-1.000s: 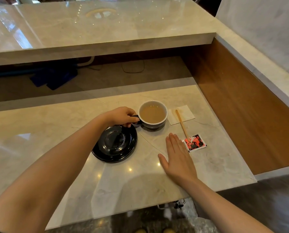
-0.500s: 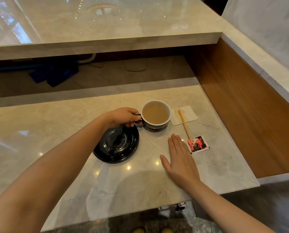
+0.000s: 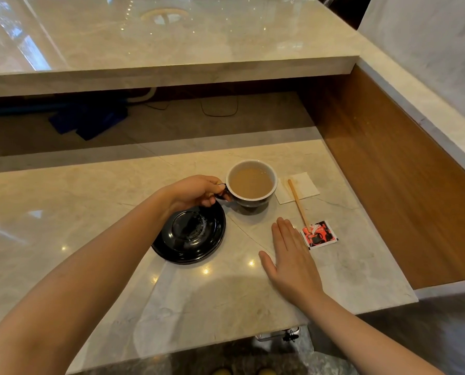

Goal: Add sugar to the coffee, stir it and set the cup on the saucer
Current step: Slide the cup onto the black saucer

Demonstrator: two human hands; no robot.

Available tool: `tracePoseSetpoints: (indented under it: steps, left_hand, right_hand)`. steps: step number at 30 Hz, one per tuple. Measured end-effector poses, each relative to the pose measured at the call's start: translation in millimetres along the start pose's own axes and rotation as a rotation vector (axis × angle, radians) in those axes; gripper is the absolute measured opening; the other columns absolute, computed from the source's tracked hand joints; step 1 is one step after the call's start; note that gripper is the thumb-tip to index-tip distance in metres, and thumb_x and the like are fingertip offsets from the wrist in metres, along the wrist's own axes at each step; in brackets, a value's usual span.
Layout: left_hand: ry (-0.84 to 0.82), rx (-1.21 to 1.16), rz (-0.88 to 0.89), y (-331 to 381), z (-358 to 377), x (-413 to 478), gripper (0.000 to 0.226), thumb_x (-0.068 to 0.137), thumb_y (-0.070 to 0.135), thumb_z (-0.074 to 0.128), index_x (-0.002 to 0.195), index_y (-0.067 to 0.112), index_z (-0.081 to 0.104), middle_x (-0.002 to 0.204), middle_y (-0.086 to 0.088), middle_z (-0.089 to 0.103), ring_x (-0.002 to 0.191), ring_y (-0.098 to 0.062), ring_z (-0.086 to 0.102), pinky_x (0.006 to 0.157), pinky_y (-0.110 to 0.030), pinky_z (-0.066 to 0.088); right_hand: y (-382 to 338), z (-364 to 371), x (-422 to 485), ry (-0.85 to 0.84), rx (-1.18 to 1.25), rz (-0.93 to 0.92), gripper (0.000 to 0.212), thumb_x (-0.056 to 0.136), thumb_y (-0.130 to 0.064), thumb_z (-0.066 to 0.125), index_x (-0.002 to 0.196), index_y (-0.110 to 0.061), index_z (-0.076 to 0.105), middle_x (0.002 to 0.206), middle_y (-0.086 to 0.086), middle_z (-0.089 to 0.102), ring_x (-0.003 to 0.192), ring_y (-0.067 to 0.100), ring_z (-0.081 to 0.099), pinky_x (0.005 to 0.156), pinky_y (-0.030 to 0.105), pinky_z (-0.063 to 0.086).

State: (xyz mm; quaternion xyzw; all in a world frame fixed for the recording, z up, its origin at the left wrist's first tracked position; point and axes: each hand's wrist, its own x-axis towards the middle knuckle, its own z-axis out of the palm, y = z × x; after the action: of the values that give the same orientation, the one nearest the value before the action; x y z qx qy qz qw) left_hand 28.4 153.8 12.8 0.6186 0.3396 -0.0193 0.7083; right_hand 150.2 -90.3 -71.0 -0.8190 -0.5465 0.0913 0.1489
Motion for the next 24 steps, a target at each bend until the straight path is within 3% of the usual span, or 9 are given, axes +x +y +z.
tracePoseSetpoints:
  steps: [9, 16, 24]
  left_hand:
    - [0.020, 0.030, -0.003, 1.2, -21.0, -35.3, 0.020, 0.096, 0.006, 0.043, 0.078, 0.008, 0.051, 0.093, -0.010, 0.066, 0.049, -0.005, 0.042, 0.043, -0.013, 0.037]
    - [0.028, 0.018, -0.038, -8.9, -31.8, -75.8, 0.024, 0.096, 0.009, 0.044, 0.073, 0.012, 0.053, 0.069, 0.005, 0.068, 0.050, -0.004, 0.044, 0.046, -0.012, 0.038]
    - [0.081, 0.004, -0.056, -38.7, -45.1, -108.7, 0.023, 0.097, 0.010, 0.042, 0.078, 0.010, 0.055, 0.065, 0.008, 0.066, 0.051, -0.005, 0.041, 0.047, -0.013, 0.037]
  right_hand:
    - [0.6, 1.4, -0.4, 0.012, -0.051, -0.013, 0.069, 0.092, -0.052, 0.026, 0.147, -0.014, 0.008, 0.158, 0.004, 0.006, 0.142, 0.008, -0.006, 0.115, 0.027, -0.003]
    - [0.0, 1.1, -0.7, 0.013, -0.050, -0.003, 0.069, 0.092, -0.053, 0.025, 0.147, -0.015, 0.009, 0.158, 0.003, 0.006, 0.141, 0.007, -0.005, 0.115, 0.028, -0.001]
    - [-1.8, -0.3, -1.2, 0.014, -0.064, -0.008, 0.068, 0.093, -0.050, 0.029, 0.146, -0.012, 0.012, 0.158, 0.006, 0.009, 0.144, 0.014, 0.002, 0.116, 0.029, 0.000]
